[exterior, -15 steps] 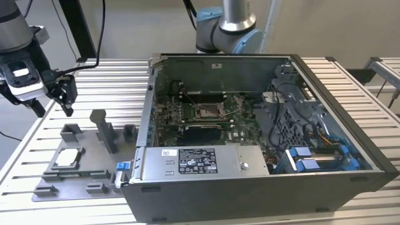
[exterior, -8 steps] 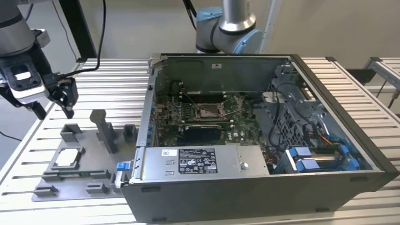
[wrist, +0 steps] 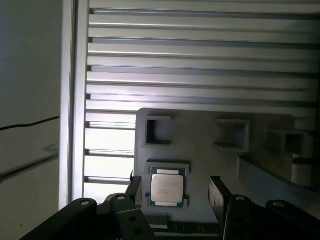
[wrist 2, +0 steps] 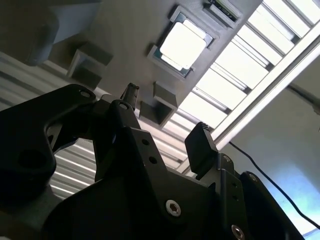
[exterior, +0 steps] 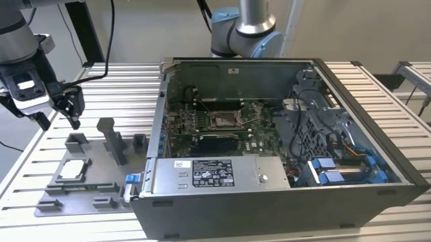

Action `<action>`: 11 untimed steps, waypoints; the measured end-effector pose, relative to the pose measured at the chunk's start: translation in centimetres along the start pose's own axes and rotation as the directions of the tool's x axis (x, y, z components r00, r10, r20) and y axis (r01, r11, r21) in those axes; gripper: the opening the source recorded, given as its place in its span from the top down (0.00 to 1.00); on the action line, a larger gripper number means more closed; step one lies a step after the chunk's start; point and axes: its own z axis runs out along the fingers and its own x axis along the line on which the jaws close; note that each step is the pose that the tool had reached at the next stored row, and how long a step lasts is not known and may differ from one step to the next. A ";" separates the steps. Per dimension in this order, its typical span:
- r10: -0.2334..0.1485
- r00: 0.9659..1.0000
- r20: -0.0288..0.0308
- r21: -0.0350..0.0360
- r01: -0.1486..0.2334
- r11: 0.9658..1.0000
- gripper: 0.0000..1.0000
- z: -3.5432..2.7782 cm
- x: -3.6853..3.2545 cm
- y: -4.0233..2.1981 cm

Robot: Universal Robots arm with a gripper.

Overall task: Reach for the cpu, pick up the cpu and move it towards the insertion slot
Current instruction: 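Pick up the cpu and move it towards the insertion slot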

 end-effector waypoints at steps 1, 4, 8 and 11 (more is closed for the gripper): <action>0.000 1.000 0.000 0.000 0.000 1.000 0.00 0.05 0.00 -0.01; 0.000 1.000 0.000 0.000 0.000 1.000 0.00 0.20 0.00 -0.03; 0.000 1.000 0.000 0.000 0.000 1.000 0.00 0.35 0.00 -0.07; 0.000 1.000 0.000 0.000 0.000 1.000 0.00 0.37 0.00 -0.07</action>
